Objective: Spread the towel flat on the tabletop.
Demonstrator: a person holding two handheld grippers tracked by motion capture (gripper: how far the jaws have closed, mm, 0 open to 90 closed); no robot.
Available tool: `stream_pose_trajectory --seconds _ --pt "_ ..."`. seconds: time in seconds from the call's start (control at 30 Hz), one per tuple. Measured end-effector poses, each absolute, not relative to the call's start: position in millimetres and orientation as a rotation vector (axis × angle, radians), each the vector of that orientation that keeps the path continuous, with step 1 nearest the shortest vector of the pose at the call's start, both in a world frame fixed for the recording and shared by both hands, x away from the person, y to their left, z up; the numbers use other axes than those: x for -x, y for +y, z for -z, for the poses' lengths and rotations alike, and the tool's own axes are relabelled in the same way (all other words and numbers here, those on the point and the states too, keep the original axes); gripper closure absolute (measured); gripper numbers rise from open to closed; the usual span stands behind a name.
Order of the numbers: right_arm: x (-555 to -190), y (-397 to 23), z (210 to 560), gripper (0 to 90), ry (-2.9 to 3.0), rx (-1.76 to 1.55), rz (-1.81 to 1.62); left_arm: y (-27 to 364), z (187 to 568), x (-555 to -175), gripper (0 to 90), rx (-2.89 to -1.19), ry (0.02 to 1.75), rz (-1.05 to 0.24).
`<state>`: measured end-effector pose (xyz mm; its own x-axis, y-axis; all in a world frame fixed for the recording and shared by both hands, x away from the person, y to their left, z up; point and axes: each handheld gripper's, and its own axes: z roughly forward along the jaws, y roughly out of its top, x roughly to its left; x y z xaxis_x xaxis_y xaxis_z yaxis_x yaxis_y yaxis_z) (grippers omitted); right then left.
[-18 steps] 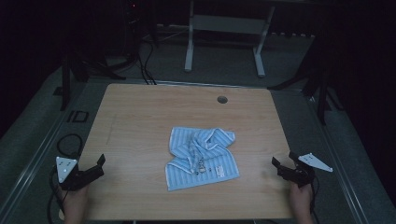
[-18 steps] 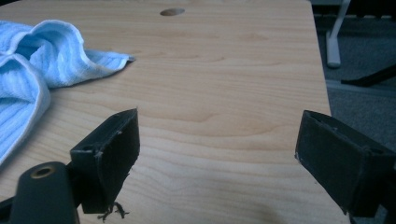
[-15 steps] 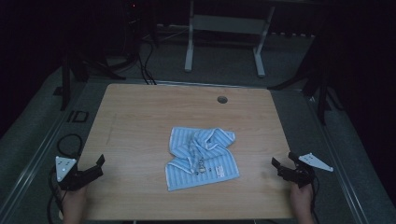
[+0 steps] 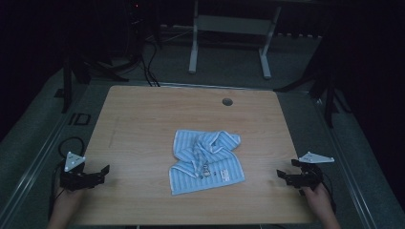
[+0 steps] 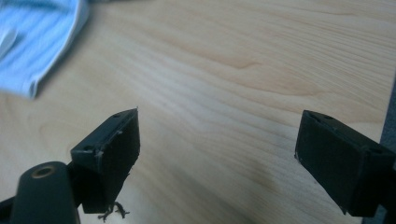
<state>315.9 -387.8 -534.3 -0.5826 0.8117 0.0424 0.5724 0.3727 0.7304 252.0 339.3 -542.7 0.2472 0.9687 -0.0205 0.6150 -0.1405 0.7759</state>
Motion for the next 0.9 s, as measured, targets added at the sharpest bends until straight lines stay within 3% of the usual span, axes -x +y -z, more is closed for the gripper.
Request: stream_pose_trajectory --seconds 0.37,0.6,0.9 --pt "-328.5 -361.7 522.3 13.8 2.682 -0.981 -0.707 332.5 531.2 -257.3 2.1 -2.141 1.412 -0.500" --pt "-339.0 -342.0 516.7 13.9 2.816 -0.899 -0.465 320.6 528.2 -262.1 2.1 -2.389 1.381 -0.297" --pt "-345.3 -325.2 512.9 14.3 2.927 -0.813 -0.181 311.1 518.5 -272.7 2.1 -2.602 1.342 -0.224"
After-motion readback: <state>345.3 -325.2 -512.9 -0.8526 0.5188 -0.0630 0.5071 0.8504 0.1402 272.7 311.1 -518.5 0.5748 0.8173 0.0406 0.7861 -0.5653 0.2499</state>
